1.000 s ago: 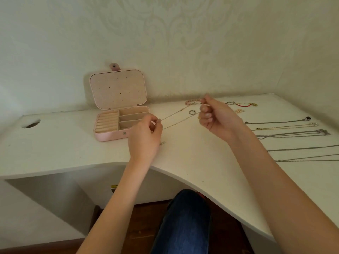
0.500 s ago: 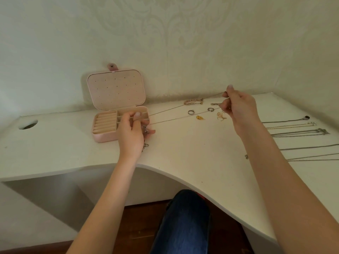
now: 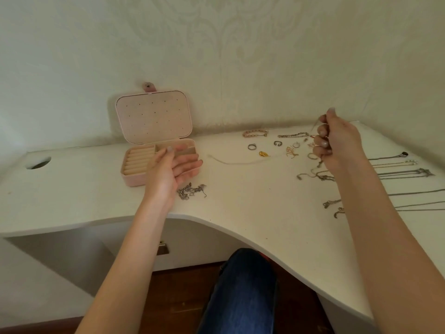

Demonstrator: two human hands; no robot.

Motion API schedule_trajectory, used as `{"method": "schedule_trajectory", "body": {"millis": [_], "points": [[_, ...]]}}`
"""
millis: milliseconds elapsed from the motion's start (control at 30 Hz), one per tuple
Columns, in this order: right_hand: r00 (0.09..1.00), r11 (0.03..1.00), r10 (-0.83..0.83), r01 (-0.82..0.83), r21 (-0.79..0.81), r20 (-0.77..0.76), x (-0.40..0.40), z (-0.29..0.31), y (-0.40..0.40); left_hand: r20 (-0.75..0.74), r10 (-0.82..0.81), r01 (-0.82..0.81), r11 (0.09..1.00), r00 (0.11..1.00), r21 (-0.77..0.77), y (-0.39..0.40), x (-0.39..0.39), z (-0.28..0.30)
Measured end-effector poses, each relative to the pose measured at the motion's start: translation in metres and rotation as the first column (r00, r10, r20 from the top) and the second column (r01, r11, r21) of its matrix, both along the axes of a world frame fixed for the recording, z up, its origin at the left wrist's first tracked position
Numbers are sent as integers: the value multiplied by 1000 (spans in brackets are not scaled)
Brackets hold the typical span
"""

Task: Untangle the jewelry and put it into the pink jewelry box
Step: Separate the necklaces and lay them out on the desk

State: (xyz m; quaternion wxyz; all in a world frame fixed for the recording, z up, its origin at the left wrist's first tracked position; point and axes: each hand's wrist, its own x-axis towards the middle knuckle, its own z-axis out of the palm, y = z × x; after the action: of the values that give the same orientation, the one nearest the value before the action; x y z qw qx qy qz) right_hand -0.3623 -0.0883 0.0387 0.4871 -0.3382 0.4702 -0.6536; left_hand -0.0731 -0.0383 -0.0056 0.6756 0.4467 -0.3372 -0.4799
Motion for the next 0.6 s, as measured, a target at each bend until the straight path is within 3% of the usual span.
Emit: {"method": "schedule_trajectory", "body": {"millis": [167, 367, 500, 600], "points": [[968, 977, 208, -212, -10, -143, 12, 5, 2, 258, -47, 53, 998, 965, -18, 2, -17, 4], [833, 873, 449, -486, -41, -323, 33, 19, 11, 509, -116, 189, 977, 853, -94, -6, -58, 8], [727, 765, 571, -640, -74, -382, 43, 32, 20, 506, -324, 428, 898, 799, -100, -9, -96, 24], [760, 785, 531, -608, -119, -375, 41, 42, 23, 425, -451, 539, 835, 785, -110, -9, -108, 30]]}}
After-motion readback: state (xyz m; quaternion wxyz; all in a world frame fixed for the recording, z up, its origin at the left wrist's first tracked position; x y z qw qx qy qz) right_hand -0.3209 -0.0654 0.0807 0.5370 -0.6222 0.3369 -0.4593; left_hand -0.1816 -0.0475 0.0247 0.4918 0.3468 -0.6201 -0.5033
